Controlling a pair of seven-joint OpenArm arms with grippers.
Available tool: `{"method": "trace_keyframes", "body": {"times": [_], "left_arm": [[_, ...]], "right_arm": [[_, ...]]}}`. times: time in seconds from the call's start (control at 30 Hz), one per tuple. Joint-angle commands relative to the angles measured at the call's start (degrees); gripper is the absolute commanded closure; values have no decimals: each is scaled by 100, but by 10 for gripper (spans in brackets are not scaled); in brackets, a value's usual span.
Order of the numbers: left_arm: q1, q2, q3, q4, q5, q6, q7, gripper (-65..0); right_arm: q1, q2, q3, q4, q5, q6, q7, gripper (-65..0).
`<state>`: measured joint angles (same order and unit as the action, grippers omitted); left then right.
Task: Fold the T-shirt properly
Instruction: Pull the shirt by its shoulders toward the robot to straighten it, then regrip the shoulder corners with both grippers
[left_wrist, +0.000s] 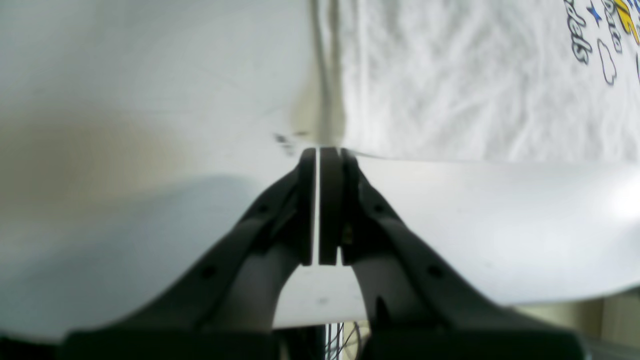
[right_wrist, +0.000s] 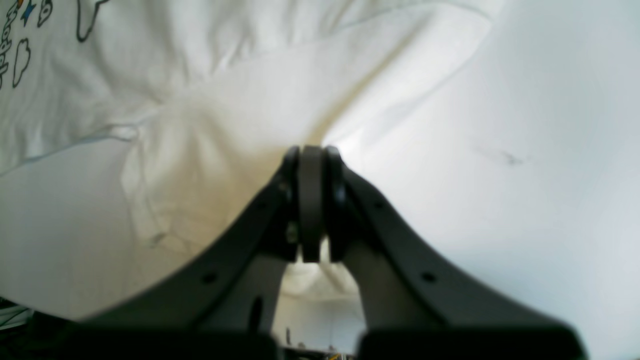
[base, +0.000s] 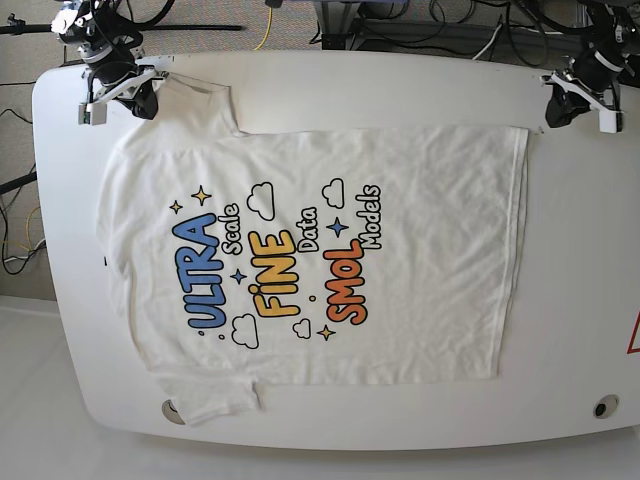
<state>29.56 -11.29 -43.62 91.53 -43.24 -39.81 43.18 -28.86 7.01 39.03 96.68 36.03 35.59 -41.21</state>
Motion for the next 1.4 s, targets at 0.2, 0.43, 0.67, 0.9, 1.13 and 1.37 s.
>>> {"method": "trace_keyframes", "body": {"times": [0.2, 0.43, 0.67, 0.9, 1.13, 1.37], "left_arm": [[135, -51, -247, 124, -97, -19, -224, 0], [183, -25, -230, 148, -115, -19, -361, -60], [65, -19, -71, 41, -54, -19, -289, -100], [-97, -44, 54, -6, -21, 110, -43, -260], [-208, -54, 68, -56, -4, 283, 75, -332], [-273, -91, -48, -126, -39, 150, 138, -307]], "right_arm": [[12, 104, -1, 95, 64, 18, 126, 0], [30, 101, -15, 99, 45, -10, 138, 0], [30, 98, 7, 77, 62, -1, 133, 0], [56, 114, -6, 109, 47, 13, 143, 0], [54, 120, 4, 115, 44, 21, 153, 0], [43, 96, 28, 148, -3, -8, 163, 0]]}}
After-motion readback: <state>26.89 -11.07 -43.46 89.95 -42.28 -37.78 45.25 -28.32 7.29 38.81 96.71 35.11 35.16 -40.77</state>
